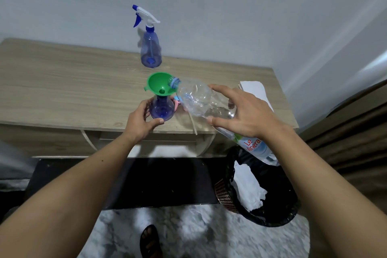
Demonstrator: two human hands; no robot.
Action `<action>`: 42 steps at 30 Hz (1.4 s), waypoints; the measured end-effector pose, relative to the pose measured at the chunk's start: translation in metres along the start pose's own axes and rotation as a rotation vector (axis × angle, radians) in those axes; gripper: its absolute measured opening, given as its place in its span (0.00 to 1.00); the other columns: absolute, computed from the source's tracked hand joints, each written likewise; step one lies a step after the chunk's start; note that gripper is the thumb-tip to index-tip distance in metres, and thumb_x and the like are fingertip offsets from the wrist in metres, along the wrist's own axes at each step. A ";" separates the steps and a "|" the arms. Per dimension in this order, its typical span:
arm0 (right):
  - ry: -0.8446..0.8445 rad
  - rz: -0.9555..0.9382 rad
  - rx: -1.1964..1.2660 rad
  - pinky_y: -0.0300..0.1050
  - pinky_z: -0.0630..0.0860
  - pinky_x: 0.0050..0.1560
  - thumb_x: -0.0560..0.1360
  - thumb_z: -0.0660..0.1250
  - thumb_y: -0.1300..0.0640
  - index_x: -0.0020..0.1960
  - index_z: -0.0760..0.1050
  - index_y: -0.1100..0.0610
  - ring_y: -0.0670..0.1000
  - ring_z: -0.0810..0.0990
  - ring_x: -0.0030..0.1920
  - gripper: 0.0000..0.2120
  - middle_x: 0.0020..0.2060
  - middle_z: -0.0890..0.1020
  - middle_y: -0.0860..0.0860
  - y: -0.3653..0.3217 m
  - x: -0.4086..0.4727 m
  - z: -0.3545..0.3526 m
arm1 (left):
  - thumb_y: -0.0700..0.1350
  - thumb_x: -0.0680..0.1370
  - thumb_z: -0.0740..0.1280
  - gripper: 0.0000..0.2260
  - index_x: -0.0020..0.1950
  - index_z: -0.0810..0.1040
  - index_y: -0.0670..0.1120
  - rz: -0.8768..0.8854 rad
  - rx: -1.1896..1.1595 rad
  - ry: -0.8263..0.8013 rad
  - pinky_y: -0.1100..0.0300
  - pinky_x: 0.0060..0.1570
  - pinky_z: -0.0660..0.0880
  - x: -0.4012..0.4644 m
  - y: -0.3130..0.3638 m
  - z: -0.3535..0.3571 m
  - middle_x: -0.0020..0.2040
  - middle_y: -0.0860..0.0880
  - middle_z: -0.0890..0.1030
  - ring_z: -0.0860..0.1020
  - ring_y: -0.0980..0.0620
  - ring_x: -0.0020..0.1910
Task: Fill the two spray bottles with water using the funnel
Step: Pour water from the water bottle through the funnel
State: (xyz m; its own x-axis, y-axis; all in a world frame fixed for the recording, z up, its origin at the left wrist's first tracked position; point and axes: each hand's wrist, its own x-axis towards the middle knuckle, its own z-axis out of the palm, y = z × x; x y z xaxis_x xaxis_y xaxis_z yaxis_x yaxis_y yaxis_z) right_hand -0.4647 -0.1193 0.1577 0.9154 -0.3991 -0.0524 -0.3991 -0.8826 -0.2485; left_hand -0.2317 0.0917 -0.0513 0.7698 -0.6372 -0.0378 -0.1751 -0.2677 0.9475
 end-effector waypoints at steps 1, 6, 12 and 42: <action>-0.002 0.001 -0.009 0.55 0.78 0.58 0.69 0.68 0.25 0.75 0.55 0.23 0.50 0.79 0.56 0.39 0.55 0.78 0.44 0.001 0.000 -0.001 | 0.38 0.70 0.83 0.39 0.77 0.70 0.49 -0.002 0.004 -0.003 0.71 0.66 0.71 0.000 -0.001 0.000 0.68 0.50 0.79 0.79 0.60 0.65; -0.009 -0.007 -0.028 0.56 0.78 0.59 0.69 0.67 0.24 0.76 0.54 0.23 0.50 0.80 0.56 0.39 0.54 0.77 0.44 0.004 0.001 -0.004 | 0.40 0.70 0.83 0.38 0.74 0.70 0.54 0.011 0.006 -0.007 0.62 0.70 0.72 -0.001 0.001 -0.001 0.70 0.50 0.79 0.78 0.52 0.69; -0.027 -0.022 -0.034 0.57 0.78 0.58 0.69 0.67 0.24 0.76 0.54 0.23 0.51 0.79 0.59 0.40 0.56 0.77 0.44 0.001 0.001 -0.001 | 0.38 0.70 0.83 0.38 0.77 0.70 0.51 0.000 -0.018 -0.004 0.74 0.65 0.71 -0.002 0.002 0.000 0.68 0.51 0.79 0.78 0.71 0.61; -0.043 -0.037 -0.093 0.57 0.79 0.57 0.66 0.64 0.21 0.76 0.52 0.23 0.52 0.81 0.57 0.42 0.53 0.74 0.45 0.005 0.006 -0.010 | 0.42 0.69 0.84 0.39 0.73 0.70 0.58 0.019 -0.007 0.022 0.52 0.74 0.73 -0.002 -0.001 0.000 0.69 0.49 0.80 0.79 0.50 0.69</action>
State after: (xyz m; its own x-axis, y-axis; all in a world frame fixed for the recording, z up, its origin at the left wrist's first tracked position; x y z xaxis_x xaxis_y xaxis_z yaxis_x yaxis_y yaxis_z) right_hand -0.4618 -0.1287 0.1655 0.9302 -0.3567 -0.0868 -0.3664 -0.9165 -0.1603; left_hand -0.2332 0.0935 -0.0522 0.7796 -0.6261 -0.0129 -0.1853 -0.2503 0.9503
